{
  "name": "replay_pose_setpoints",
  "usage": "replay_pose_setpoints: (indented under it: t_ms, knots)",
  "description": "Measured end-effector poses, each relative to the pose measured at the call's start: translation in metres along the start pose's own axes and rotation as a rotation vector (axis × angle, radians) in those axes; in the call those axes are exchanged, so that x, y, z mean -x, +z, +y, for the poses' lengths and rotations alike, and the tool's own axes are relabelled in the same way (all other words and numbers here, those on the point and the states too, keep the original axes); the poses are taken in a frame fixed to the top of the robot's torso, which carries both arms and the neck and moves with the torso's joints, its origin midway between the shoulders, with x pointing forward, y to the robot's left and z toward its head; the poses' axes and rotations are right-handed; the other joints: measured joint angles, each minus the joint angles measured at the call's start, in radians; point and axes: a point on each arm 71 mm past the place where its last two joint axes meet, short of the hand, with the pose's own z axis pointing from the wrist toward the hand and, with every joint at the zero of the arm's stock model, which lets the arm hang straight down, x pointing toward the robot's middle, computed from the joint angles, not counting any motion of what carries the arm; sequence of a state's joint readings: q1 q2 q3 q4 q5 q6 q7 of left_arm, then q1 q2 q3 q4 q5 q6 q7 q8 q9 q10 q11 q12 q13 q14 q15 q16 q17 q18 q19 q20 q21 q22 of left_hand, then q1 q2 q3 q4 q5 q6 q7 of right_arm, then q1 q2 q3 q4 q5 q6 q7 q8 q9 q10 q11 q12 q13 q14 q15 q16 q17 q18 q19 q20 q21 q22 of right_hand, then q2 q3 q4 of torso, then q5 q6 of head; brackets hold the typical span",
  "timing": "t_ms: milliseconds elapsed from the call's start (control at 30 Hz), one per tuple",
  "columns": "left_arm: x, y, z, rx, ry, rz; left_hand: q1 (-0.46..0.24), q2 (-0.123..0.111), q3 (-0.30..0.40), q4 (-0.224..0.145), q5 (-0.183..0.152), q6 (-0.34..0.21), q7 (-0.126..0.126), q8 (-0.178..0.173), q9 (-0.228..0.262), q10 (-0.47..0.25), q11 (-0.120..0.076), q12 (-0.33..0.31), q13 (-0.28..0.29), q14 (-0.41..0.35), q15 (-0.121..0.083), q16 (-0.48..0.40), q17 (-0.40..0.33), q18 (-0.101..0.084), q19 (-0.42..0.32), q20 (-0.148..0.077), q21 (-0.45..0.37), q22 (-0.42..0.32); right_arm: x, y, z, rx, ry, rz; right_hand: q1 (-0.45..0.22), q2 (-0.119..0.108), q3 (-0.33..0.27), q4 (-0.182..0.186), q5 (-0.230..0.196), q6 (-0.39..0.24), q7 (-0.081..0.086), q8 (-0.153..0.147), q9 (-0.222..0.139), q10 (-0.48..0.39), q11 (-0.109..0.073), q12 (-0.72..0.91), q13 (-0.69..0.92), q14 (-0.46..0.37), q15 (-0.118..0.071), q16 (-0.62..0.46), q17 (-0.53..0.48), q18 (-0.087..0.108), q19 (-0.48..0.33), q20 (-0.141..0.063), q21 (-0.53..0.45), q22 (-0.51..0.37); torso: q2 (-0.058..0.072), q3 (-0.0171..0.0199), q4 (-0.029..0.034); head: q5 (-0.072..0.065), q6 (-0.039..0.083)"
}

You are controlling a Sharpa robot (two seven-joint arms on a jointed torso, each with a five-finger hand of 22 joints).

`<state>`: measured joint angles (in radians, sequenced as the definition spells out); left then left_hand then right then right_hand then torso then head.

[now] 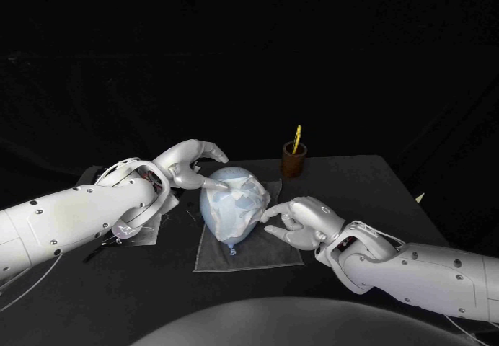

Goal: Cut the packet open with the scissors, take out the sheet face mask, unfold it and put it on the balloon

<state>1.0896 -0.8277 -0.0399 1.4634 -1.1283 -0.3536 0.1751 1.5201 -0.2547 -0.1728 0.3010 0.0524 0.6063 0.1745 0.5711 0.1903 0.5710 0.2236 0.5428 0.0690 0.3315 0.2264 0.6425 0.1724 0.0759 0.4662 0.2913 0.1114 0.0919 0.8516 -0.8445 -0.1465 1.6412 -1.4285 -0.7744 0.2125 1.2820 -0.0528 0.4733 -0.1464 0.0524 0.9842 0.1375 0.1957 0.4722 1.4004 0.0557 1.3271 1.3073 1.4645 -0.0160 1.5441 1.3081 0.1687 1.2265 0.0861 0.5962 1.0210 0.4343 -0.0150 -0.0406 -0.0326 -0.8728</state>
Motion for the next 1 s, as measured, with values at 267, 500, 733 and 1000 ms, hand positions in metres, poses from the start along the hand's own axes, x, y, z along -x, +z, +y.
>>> replay_pose_setpoints:
  t_ms: [267,500,733,1000]
  knots:
    - [-0.002,0.007,-0.002,0.009,0.015,0.011,-0.013,0.029,0.042,-0.001,0.000,0.020,0.002,-0.004,-0.009,0.035,0.004,-0.027,-0.004,0.026,-0.005,-0.036,-0.024,0.000,0.008,0.000,-0.009,-0.010,0.000,0.002,0.002,0.014,-0.030,-0.022,0.005,-0.005,0.004,-0.010,0.000,0.008,-0.001,0.000,-0.002,0.000,0.000,0.000,0.000,0.000,0.000,-0.001,-0.001,0.000,0.000,0.000,0.000,0.005,0.000,-0.0006,0.0008,-0.002,0.000]
    - [-0.001,0.009,0.000,0.023,0.013,0.012,-0.021,0.046,0.068,-0.002,0.000,0.039,0.005,-0.012,-0.014,0.064,0.011,-0.044,-0.005,0.049,0.000,-0.055,-0.038,0.000,0.015,0.000,-0.013,-0.017,-0.001,0.004,0.001,0.015,-0.053,-0.037,0.005,-0.005,0.005,-0.011,0.000,0.012,-0.004,0.000,-0.002,0.000,0.000,0.004,0.001,0.000,0.000,-0.005,-0.001,-0.001,0.000,0.000,0.010,0.010,0.000,-0.0005,0.0010,-0.003,0.000]
    - [0.000,0.011,0.001,0.037,0.008,0.018,-0.017,0.074,0.103,-0.003,0.000,0.056,0.008,-0.018,-0.019,0.091,0.012,-0.066,-0.005,0.063,0.002,-0.078,-0.051,0.000,0.018,-0.003,-0.020,-0.024,-0.002,0.007,0.001,0.016,-0.068,-0.048,0.005,-0.005,0.008,-0.017,0.000,0.021,-0.004,0.000,-0.004,0.006,-0.006,0.018,0.001,0.000,0.000,0.000,0.000,-0.001,0.000,0.000,0.021,0.019,-0.001,-0.0005,0.0010,-0.003,0.000]
    - [0.001,0.013,0.007,0.068,0.008,0.033,-0.008,0.083,0.119,-0.005,0.000,0.064,0.008,-0.022,-0.022,0.098,0.012,-0.076,-0.005,0.073,0.006,-0.088,-0.056,0.000,0.022,0.000,-0.023,-0.027,-0.005,0.012,0.002,0.022,-0.084,-0.053,0.010,-0.010,0.012,-0.032,0.000,0.034,-0.009,0.000,-0.007,0.016,-0.009,0.030,0.000,0.000,0.000,0.000,0.000,-0.007,0.004,-0.004,0.037,0.027,-0.001,-0.0003,0.0012,-0.002,0.000]
